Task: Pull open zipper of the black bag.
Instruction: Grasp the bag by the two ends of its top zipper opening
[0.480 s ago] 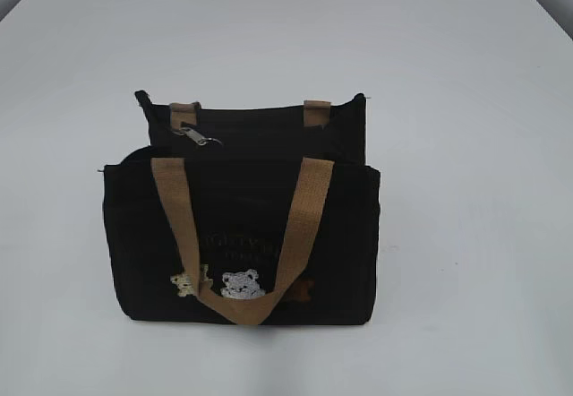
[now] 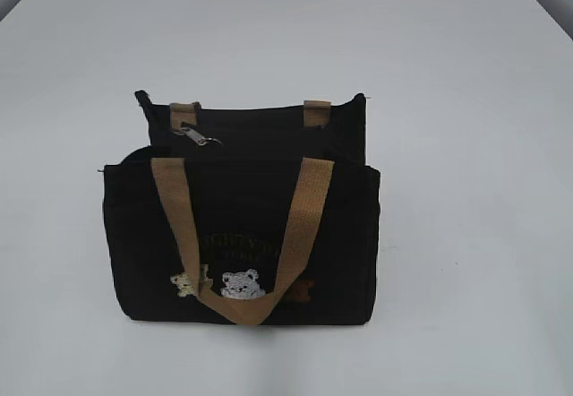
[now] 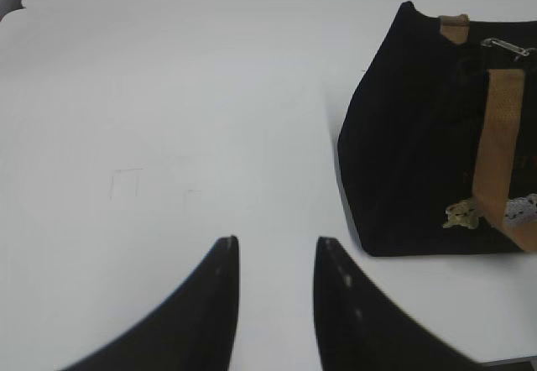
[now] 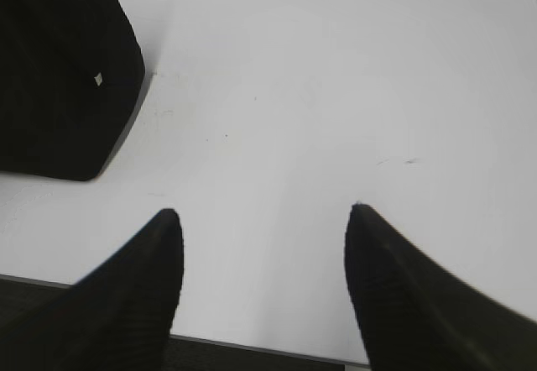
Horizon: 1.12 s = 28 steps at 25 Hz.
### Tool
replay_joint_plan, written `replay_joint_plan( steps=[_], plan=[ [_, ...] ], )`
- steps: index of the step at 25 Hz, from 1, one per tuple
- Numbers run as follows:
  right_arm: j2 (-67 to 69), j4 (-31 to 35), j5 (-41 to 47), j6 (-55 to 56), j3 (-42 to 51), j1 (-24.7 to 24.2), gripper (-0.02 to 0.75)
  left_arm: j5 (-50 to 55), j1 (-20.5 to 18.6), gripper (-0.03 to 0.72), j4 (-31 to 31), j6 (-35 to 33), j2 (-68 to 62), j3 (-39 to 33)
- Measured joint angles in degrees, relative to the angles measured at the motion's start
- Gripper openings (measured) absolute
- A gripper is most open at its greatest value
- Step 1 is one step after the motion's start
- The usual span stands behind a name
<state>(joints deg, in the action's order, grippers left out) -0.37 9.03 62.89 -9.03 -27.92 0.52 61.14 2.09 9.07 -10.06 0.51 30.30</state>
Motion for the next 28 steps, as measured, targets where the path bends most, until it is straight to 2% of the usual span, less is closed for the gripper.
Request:
replay_joint_plan(
  steps=[18, 23, 26, 28],
  plan=[
    [0.00, 0.00, -0.05, 0.00, 0.00, 0.00, 0.475, 0.00, 0.00, 0.232, 0.55, 0.00, 0.00, 0.00],
    [0.09, 0.00, -2.12, 0.00, -0.54, 0.00, 0.464, -0.47, -0.05, 0.237, 8.80, 0.00, -5.82, 0.68],
    [3.20, 0.06, -8.14, 0.00, -1.74, 0.00, 0.452, -3.13, -0.06, 0.239, 14.76, 0.00, -13.91, 2.15],
    [7.55, 0.73, -12.47, -0.06, -2.02, 0.00, 0.450, -7.29, -0.09, 0.244, 20.95, 0.00, -19.73, 2.90]
  ],
)
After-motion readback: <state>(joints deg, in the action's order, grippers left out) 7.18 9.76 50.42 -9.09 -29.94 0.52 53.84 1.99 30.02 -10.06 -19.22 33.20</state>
